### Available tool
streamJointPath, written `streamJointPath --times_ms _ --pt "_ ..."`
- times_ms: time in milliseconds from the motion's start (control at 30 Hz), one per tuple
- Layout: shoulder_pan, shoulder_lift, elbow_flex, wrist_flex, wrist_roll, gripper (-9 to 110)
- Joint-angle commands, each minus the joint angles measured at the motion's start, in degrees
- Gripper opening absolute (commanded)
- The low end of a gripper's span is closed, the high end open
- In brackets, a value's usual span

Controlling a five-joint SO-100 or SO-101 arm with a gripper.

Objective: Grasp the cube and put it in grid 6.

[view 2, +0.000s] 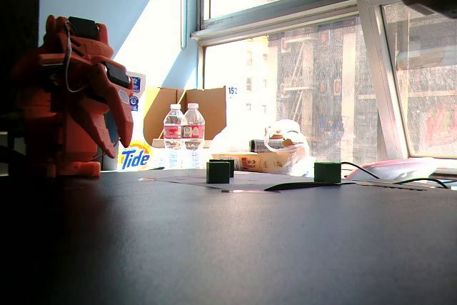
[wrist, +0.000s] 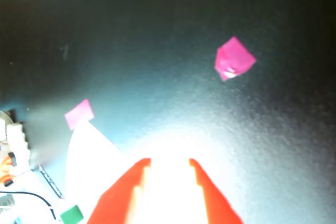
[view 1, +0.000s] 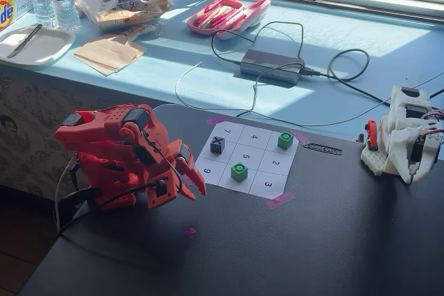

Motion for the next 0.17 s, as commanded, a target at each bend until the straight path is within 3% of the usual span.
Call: streamJointPath --times_ms 0,133 --pt "-0.4 -0.2 1.6 2.9 -0.8 10" --pt "-0.4 -0.2 1.6 2.9 -0.8 10"
